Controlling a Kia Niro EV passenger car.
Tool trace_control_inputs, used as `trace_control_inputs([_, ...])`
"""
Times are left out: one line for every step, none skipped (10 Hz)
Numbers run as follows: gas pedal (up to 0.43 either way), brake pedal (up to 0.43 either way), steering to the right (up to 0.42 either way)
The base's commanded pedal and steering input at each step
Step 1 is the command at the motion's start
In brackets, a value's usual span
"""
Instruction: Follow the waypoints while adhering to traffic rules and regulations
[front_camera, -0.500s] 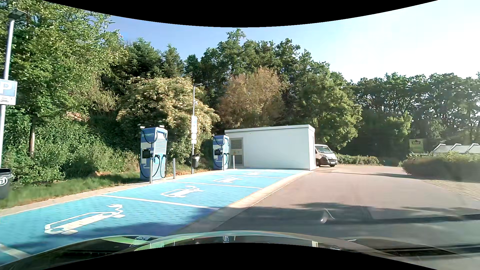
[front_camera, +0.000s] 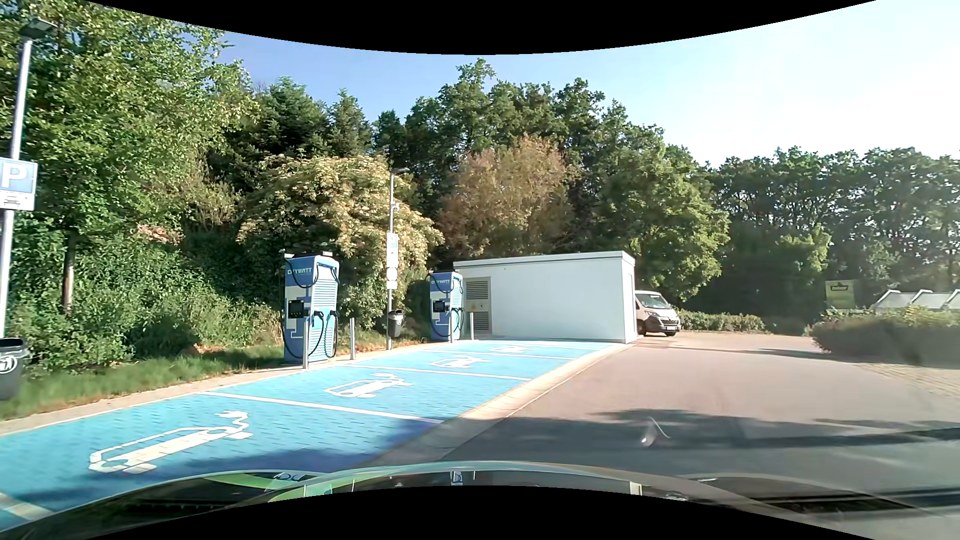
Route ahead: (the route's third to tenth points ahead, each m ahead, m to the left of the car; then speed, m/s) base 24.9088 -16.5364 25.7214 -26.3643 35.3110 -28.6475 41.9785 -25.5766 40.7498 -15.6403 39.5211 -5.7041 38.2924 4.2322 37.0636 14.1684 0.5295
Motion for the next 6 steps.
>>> trace_control_inputs([0.299,0.000,-0.207])
trace_control_inputs([0.319,0.000,-0.142])
trace_control_inputs([0.319,0.000,-0.063])
trace_control_inputs([0.319,0.000,0.012])
trace_control_inputs([0.319,0.000,0.081])
trace_control_inputs([0.319,0.000,0.155])
